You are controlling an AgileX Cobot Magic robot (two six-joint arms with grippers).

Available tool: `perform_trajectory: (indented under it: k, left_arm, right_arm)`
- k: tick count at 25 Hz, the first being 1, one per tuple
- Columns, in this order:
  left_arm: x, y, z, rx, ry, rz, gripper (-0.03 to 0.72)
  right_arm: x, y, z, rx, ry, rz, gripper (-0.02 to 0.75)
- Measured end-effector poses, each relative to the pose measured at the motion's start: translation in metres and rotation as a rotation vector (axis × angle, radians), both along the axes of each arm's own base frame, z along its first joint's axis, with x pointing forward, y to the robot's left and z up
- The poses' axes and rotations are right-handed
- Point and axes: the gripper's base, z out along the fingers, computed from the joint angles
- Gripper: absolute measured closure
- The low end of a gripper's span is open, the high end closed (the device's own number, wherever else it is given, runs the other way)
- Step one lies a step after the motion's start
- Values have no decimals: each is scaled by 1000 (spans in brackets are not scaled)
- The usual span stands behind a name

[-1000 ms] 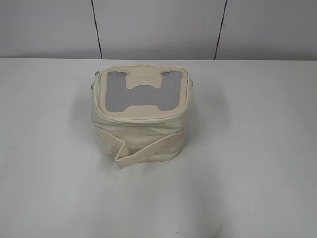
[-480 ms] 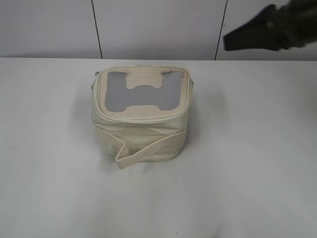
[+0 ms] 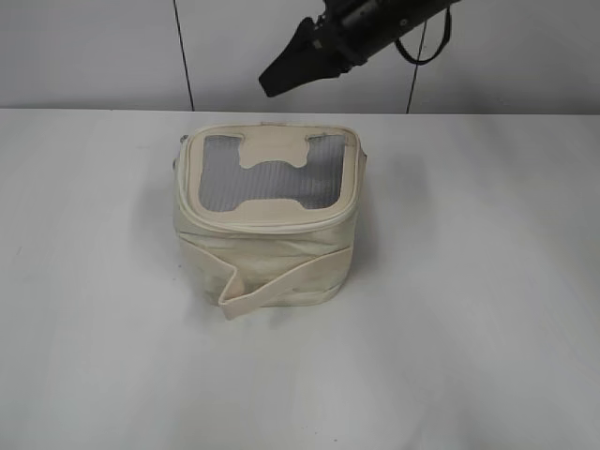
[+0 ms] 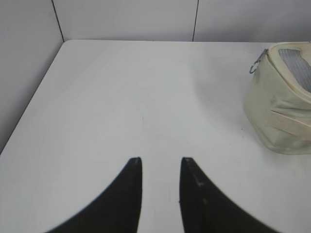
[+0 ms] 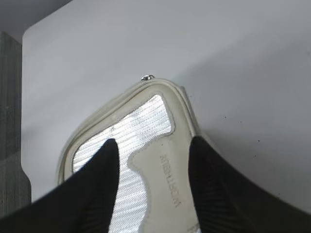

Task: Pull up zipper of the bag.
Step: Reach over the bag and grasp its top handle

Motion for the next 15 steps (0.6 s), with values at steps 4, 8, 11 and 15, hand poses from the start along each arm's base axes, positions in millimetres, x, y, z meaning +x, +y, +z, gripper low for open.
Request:
perform_trajectory:
  k: [4, 8, 11, 15]
  left_arm:
    - [0, 0, 0, 0, 0, 0, 476]
    - [0, 0, 0, 0, 2, 0, 476]
    - [4, 0, 0, 2, 26, -1, 476]
    - [17, -2, 1, 30, 93, -16, 476]
  right_arm:
    - [14, 26, -17, -14, 21, 55, 363]
    - [17, 48, -39, -20, 44, 91, 363]
    - [18, 54, -53, -30, 61, 94, 363]
    - [19, 57, -57, -32, 58, 90, 395]
